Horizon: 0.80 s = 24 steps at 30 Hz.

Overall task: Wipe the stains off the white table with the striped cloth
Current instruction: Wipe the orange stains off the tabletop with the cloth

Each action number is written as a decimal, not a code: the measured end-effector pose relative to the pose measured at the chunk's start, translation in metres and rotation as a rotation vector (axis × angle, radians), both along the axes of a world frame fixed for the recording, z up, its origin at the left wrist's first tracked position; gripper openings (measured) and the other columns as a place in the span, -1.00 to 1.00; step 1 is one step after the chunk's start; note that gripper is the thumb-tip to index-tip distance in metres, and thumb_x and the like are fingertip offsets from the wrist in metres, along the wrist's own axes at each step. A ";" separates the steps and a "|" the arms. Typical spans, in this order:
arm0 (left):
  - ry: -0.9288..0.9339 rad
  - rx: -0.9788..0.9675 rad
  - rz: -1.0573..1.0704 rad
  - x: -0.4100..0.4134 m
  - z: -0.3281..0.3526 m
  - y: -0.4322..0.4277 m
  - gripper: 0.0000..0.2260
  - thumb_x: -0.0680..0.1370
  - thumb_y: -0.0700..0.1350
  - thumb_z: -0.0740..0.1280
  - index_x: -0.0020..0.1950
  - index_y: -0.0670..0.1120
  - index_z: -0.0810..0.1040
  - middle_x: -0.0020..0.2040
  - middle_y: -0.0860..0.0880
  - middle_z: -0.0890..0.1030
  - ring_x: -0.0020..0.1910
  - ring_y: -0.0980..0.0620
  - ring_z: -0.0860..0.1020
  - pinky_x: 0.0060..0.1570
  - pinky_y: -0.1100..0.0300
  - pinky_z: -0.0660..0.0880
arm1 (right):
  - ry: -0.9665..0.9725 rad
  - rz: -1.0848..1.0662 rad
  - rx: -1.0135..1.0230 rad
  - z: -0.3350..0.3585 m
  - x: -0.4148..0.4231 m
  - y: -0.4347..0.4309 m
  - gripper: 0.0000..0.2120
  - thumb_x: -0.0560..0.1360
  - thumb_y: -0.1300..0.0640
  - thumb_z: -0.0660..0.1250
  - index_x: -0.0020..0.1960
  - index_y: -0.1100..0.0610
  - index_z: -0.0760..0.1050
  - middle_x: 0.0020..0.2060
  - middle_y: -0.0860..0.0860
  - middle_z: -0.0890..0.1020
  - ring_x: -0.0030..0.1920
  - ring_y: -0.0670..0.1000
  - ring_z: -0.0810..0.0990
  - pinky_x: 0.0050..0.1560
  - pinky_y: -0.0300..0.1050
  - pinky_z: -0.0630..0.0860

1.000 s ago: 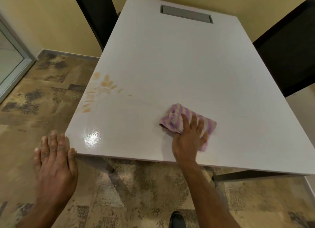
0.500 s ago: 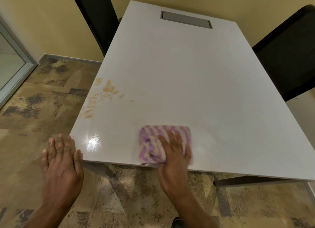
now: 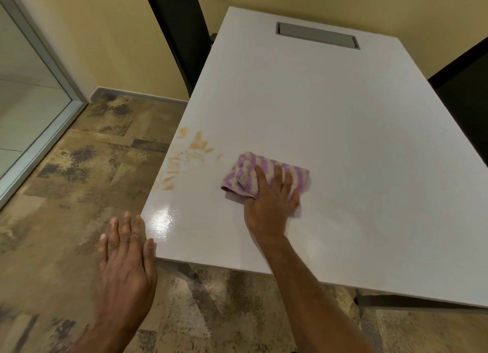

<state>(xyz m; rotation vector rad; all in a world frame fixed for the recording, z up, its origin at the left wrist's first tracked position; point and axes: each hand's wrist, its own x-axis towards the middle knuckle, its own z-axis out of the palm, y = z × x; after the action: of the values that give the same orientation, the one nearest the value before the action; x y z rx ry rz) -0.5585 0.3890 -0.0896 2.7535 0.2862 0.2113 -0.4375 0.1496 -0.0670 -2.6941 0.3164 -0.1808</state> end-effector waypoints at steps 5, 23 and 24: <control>-0.001 0.006 -0.028 0.001 0.001 0.001 -0.46 0.72 0.08 -0.09 0.67 -0.11 0.11 0.69 -0.05 0.04 0.68 0.05 -0.14 0.63 0.10 -0.25 | 0.003 0.197 -0.039 0.001 0.018 0.052 -0.32 0.47 0.09 0.29 0.57 -0.18 0.29 0.65 0.10 0.16 0.66 0.23 0.02 0.57 0.30 -0.03; -0.036 -0.066 -0.066 -0.009 0.011 0.007 -0.44 0.67 0.02 -0.06 0.61 -0.21 0.24 0.64 -0.13 0.21 0.67 -0.09 0.06 0.62 -0.14 0.03 | -0.028 0.496 -0.104 -0.009 -0.101 0.055 -0.24 0.42 -0.04 0.37 0.58 -0.25 0.21 0.68 -0.05 0.04 0.68 0.07 -0.11 0.59 0.24 -0.14; -0.036 -0.062 -0.070 -0.007 0.011 0.008 -0.45 0.67 0.02 -0.05 0.62 -0.20 0.24 0.65 -0.13 0.20 0.67 -0.07 0.05 0.63 -0.11 0.00 | -0.023 0.458 -0.095 -0.007 -0.102 0.046 -0.29 0.44 -0.05 0.28 0.58 -0.25 0.23 0.68 -0.07 0.04 0.68 0.06 -0.11 0.59 0.24 -0.13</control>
<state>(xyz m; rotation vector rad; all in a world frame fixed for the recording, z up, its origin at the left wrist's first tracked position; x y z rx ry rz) -0.5656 0.3966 -0.0788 2.6902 0.1838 0.2300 -0.5392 0.1954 -0.0740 -2.7703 -0.3243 -0.0915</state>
